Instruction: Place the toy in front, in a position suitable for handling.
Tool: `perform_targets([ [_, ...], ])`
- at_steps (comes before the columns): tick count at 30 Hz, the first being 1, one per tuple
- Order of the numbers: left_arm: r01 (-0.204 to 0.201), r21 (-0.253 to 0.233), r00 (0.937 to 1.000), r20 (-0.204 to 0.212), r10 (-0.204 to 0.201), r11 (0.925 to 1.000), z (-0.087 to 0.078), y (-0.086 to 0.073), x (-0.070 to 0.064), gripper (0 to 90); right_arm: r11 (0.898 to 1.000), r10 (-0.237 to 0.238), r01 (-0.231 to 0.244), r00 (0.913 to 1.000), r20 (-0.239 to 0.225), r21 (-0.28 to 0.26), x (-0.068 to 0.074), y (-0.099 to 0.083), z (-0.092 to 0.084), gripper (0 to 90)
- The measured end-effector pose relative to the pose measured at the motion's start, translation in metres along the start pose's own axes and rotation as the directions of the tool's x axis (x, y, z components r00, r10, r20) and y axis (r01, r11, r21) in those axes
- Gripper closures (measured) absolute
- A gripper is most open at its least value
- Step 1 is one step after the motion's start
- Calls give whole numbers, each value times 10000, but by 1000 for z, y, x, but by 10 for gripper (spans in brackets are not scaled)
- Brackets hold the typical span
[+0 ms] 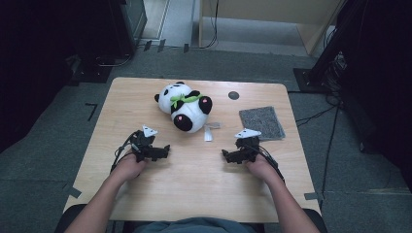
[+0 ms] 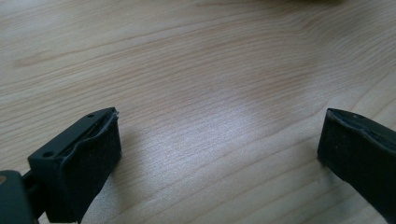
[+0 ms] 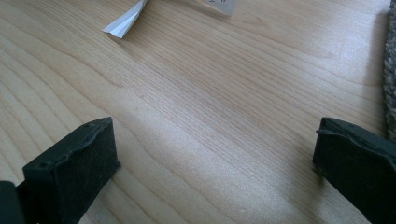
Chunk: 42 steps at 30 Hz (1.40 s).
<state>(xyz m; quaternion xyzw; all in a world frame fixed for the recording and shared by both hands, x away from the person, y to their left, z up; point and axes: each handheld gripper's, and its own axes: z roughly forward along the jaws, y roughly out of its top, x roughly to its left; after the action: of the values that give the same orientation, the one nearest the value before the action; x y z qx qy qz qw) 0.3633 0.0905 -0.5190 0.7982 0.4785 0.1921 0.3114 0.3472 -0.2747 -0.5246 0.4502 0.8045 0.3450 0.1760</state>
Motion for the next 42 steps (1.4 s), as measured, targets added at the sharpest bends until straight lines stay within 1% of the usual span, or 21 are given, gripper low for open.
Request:
perform_targets([
  [11, 5, 1, 10000, -3, -5, 10000, 0, 0, 0, 0, 10000, -20, 20, 10000, 14, 11, 0, 0, 0, 0],
  [13, -27, 22, 10000, 21, 27, 10000, 0, 1, 0, 0, 9998, 192, -192, 9996, 215, 10, 2, -1, -1, 0],
  [16, -70, 37, 10000, 34, 70, 10000, 0, 1, 1, 0, 9997, 261, -261, 9992, 293, -3, 3, -2, -2, 0],
  [17, -75, 34, 10000, 49, 75, 10000, 1, 1, 1, 0, 9998, 183, -183, 9996, 235, 6, 3, 0, 0, 0],
  [22, -207, 15, 9996, 180, 207, 9998, 2, 3, 1, 0, 9998, 203, -203, 9995, 237, 14, 3, 0, 0, 0],
  [23, -255, 17, 9994, 225, 255, 9997, 3, 3, 1, 0, 9997, 241, -242, 9994, 260, 11, 4, 0, 0, 0],
  [24, -391, 2, 9986, 359, 391, 9992, 3, 3, 2, 0, 9996, 284, -284, 9991, 310, 6, 4, 1, 1, 0],
  [25, -391, 2, 9986, 359, 391, 9992, 3, 3, 2, 0, 9996, 284, -284, 9991, 310, 6, 4, 1, 1, 0],
  [27, -460, -13, 9980, 424, 460, 9989, 2, 2, 3, 0, 9992, 394, -394, 9981, 473, -8, 5, 2, 2, 0],
  [29, -458, -15, 9980, 427, 458, 9990, 2, 2, 3, 0, 9991, 429, -429, 9978, 502, -18, 6, 3, 3, 0],
  [32, -462, 166, 9980, 432, 455, 9988, 2, 4, 4, 0, 9989, 468, -469, 9977, 492, 1, 7, 3, 3, 0],
  [34, -354, 120, 9986, 396, 349, 9993, 0, 5, 6, 45, 9989, 462, -462, 9977, 495, -5, 7, 3, 3, 0],
  [36, -112, 22, 9985, 535, 110, 9999, -1, 7, 10, 112, 9985, 548, -549, 9969, 571, -9, 8, 3, 3, 0],
  [37, -112, 22, 9985, 535, 110, 9999, -1, 7, 10, 137, 9985, 548, -549, 9969, 571, -9, 8, 3, 3, 0],
  [38, 189, 20, 9949, 988, -190, 9998, -2, 9, 17, 135, 9985, 545, -544, 9969, 573, -23, 8, 3, 3, 0],
  [39, 258, 79, 9937, 1085, -265, 9996, -2, 10, 21, 136, 9985, 541, -541, 9969, 573, -17, 8, 3, 3, 0],
  [40, 320, 108, 9939, 1053, -330, 9994, -2, 11, 23, 141, 9985, 542, -541, 9969, 573, -19, 8, 2, 3, 0],
  [41, 300, 129, 9953, 921, -310, 9995, -2, 12, 25, 159, 9985, 543, -543, 9969, 574, -18, 8, 2, 3, 0],
  [42, 300, 129, 9953, 921, -310, 9995, -2, 12, 25, 168, 9985, 543, -543, 9969, 574, -18, 8, 2, 3, 0],
])
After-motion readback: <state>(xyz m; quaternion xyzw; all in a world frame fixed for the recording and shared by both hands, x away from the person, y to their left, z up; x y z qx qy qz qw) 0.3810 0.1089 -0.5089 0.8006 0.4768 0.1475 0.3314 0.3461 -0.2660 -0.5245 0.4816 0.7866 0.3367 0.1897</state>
